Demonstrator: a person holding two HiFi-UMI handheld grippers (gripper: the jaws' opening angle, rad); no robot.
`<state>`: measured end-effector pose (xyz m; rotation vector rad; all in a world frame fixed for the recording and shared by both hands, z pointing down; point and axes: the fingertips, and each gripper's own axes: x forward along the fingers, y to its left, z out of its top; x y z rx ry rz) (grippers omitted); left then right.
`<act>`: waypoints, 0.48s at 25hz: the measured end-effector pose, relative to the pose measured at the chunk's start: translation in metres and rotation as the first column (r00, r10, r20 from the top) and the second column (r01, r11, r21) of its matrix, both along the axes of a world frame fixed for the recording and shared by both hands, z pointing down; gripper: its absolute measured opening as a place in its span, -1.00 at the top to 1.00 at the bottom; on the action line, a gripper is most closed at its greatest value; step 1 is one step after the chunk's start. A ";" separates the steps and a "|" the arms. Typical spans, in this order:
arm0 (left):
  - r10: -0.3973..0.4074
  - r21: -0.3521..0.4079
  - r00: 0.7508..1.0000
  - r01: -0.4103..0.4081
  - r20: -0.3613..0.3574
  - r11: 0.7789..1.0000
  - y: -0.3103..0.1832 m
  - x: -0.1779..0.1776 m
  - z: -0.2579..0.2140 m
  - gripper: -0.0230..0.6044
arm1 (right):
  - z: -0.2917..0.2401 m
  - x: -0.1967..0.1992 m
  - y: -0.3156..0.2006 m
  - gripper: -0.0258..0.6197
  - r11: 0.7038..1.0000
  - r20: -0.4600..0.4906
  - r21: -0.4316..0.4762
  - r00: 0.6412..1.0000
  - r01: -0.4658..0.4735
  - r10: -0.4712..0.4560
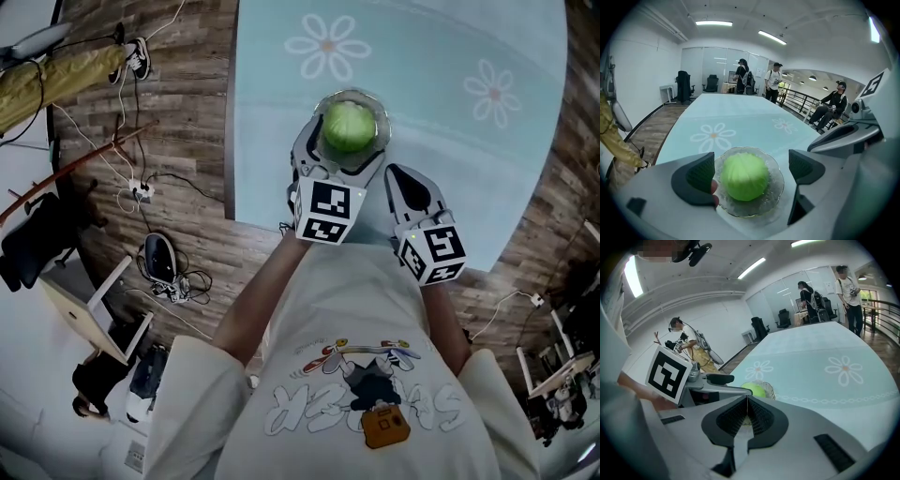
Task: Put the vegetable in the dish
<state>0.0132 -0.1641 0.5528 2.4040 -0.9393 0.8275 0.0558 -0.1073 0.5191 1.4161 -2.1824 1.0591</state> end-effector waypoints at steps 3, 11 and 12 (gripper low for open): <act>0.003 0.014 1.000 -0.003 -0.006 1.000 0.008 -0.005 -0.009 -0.69 | -0.006 -0.005 0.004 0.85 1.000 -0.004 0.018 1.000 0.003 -0.003; -0.012 0.035 0.999 0.013 -0.036 0.999 0.039 -0.021 -0.034 -0.69 | -0.025 -0.017 0.026 0.85 0.998 -0.015 0.068 1.000 0.008 -0.007; -0.007 0.031 0.999 0.008 -0.036 0.999 0.045 -0.023 -0.034 -0.69 | -0.028 -0.017 0.028 0.85 0.997 -0.018 0.076 1.000 0.007 -0.005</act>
